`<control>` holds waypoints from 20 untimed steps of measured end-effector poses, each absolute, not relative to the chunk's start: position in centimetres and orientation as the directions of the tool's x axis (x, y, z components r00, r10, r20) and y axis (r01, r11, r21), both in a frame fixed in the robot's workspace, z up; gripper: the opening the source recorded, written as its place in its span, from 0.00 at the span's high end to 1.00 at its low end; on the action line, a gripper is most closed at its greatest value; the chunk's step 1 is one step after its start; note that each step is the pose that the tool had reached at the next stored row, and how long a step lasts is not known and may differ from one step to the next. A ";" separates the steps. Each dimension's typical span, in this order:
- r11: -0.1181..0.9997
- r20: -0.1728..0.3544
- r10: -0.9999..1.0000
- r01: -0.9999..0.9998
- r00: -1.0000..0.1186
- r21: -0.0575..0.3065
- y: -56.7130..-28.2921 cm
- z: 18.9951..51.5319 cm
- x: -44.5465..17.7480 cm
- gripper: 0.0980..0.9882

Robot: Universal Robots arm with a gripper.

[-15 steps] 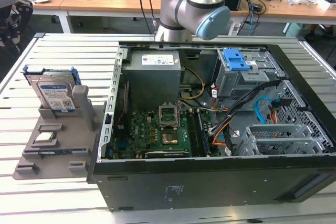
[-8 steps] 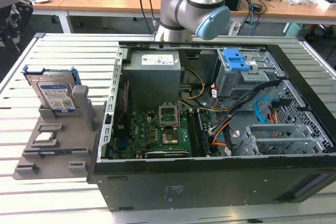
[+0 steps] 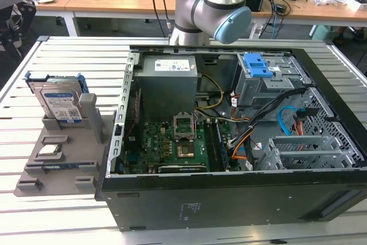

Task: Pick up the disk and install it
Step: 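Pick up the disk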

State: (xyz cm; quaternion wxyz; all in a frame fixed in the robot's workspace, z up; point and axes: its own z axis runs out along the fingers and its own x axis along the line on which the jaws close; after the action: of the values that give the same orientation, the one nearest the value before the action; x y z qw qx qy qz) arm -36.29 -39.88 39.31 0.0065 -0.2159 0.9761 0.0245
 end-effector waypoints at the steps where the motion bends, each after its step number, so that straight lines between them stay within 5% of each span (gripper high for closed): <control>1: 0.904 -0.023 -0.425 -0.426 -0.905 0.045 -39.9 39.3 -36.3 0.99; 20: 0.843 -0.023 -0.536 -0.537 -0.844 0.045 -39.9 39.3 -36.3 0.99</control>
State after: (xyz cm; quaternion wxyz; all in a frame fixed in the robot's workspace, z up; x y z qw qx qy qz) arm -36.29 -39.89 39.31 0.0049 -0.2794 0.9599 0.0249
